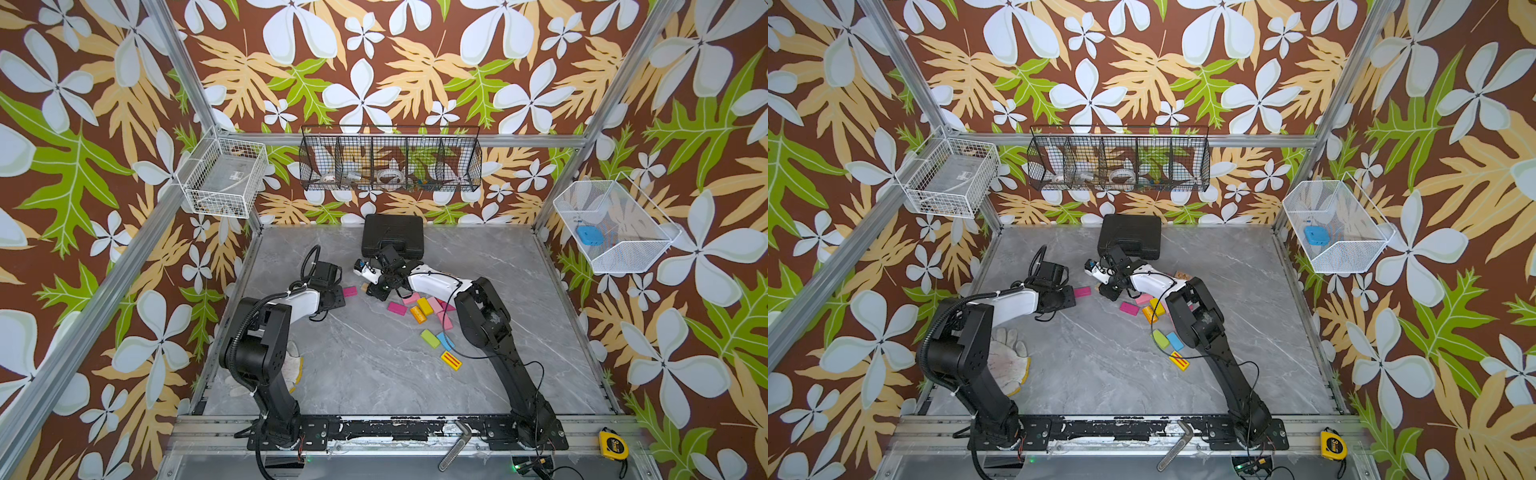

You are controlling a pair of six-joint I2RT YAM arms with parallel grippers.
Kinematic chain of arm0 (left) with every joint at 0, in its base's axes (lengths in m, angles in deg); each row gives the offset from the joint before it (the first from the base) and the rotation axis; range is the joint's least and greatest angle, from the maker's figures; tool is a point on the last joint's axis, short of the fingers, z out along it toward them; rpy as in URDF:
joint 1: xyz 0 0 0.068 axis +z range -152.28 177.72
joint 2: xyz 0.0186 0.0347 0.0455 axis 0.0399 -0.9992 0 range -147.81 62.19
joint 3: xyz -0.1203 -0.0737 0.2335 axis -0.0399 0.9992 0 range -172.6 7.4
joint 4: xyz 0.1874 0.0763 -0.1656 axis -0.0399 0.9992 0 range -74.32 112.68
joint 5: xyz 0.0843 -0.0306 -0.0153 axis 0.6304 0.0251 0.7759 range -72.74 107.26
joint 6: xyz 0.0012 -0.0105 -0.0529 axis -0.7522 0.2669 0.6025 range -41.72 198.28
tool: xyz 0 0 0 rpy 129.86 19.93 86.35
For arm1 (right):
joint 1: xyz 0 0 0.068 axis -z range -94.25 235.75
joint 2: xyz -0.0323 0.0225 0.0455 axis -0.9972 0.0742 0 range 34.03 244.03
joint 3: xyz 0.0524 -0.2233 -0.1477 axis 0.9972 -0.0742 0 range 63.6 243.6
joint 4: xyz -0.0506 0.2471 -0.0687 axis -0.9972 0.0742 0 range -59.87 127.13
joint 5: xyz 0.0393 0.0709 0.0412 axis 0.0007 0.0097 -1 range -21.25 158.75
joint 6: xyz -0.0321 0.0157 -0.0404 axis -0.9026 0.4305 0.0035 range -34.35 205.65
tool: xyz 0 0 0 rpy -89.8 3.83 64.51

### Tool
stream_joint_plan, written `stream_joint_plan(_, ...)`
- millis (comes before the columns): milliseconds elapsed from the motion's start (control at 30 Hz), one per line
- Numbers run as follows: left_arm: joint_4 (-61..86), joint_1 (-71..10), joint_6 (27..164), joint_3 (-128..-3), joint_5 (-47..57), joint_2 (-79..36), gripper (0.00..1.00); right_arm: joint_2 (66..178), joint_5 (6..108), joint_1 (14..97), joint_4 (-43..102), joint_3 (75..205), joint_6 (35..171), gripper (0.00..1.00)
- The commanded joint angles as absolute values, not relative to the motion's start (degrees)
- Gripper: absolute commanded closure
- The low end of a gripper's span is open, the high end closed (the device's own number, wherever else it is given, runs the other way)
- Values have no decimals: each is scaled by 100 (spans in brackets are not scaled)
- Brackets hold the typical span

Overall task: Assemble the number 7 with building blocks
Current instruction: Move the building block to the center of the board.

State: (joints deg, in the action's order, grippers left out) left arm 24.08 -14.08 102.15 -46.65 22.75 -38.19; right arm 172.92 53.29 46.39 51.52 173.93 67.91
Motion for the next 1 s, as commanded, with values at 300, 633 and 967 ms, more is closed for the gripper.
stream_joint_plan(300, 2359, -1223, 10316, -4558, 2362, -3650, 43, 17245, 5197, 4496, 5474, 17310, 6486, 68)
stream_joint_plan(633, 2273, -1107, 10412, -4446, 2460, -3327, 43, 17259, 5529, 4496, 5482, 17264, 5995, 65)
stream_joint_plan(967, 2307, -1101, 10403, -4521, 2377, -3315, 43, 17328, 5266, 4655, 5760, 17932, 6162, 44)
